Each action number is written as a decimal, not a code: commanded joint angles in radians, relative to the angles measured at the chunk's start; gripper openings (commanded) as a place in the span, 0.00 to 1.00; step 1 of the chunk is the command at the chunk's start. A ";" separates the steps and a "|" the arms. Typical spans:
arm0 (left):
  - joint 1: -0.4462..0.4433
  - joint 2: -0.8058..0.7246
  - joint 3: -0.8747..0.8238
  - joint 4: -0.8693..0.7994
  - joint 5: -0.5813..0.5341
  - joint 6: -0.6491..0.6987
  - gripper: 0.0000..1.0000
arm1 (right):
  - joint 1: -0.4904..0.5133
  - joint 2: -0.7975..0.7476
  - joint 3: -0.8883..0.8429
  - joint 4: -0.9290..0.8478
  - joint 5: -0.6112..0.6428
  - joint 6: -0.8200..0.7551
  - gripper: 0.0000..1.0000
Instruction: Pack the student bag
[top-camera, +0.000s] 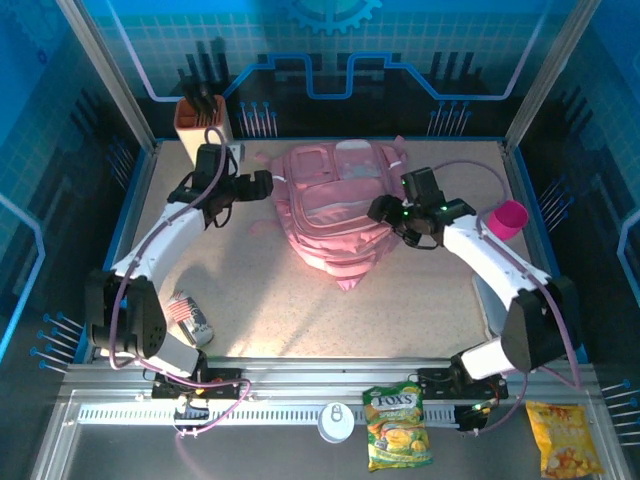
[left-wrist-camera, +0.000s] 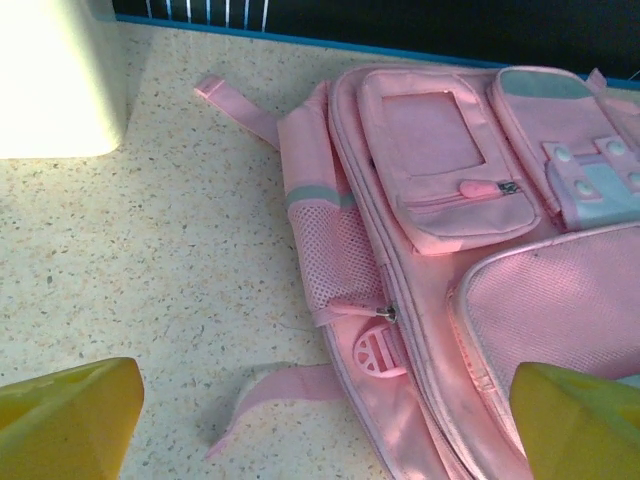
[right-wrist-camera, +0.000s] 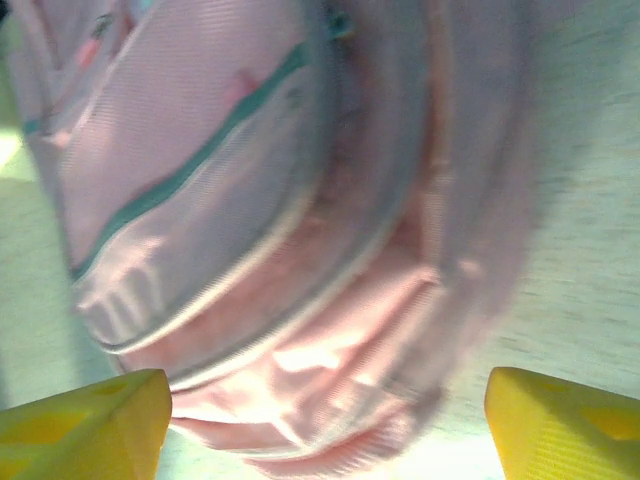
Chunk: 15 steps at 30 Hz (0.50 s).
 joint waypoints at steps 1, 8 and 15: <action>0.002 -0.031 -0.026 0.003 -0.019 -0.038 0.97 | 0.002 -0.066 -0.015 -0.219 0.244 -0.064 0.83; 0.002 -0.023 -0.016 0.042 0.105 -0.058 0.99 | -0.127 -0.097 -0.127 -0.288 0.371 -0.052 0.88; 0.002 0.003 0.010 0.038 0.159 -0.042 0.99 | -0.276 -0.127 -0.220 -0.302 0.471 -0.074 0.93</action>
